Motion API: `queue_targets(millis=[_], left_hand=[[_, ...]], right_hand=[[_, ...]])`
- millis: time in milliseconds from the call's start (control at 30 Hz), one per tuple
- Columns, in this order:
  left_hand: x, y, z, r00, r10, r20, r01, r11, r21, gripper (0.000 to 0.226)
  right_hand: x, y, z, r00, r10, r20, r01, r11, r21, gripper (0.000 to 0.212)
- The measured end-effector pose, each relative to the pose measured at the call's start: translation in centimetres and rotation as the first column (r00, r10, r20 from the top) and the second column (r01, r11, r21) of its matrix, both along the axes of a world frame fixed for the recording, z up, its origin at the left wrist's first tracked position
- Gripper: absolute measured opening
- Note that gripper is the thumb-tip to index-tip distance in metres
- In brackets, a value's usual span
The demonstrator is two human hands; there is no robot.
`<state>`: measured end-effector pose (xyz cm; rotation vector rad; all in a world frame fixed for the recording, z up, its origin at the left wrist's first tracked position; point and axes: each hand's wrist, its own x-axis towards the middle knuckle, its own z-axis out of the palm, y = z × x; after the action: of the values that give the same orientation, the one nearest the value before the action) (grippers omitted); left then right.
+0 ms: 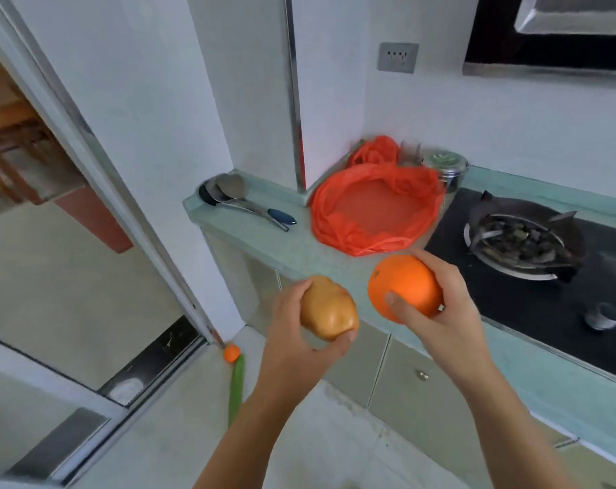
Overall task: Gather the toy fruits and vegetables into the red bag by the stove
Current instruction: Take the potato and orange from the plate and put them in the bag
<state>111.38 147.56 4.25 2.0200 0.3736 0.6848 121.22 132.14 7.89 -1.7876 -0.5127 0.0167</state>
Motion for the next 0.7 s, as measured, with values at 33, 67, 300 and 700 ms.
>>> queue_targets(millis=[33,67,300,700], left_hand=[[1.9,0.1,0.1,1.000,-0.021,0.003,0.021,1.000,0.010,0.075],[3.6,0.2,0.0,0.999,-0.044,0.002,0.044,0.999,0.020,0.076],[10.7,1.8,-2.9,0.992,-0.103,-0.070,0.102,0.995,-0.015,0.075],[25.8,10.1,-5.1,0.971,-0.223,-0.083,0.216,0.972,-0.091,0.076]], right_hand=[[1.7,0.0,-0.1,1.000,-0.025,-0.001,0.025,1.000,0.001,0.058],[3.2,-0.1,-0.2,0.999,-0.050,-0.007,0.049,0.999,-0.004,0.058],[10.2,0.5,-2.5,0.989,-0.128,-0.077,0.121,0.988,-0.091,0.057],[21.4,7.5,-5.5,0.953,-0.246,-0.179,0.213,0.960,-0.184,0.059]])
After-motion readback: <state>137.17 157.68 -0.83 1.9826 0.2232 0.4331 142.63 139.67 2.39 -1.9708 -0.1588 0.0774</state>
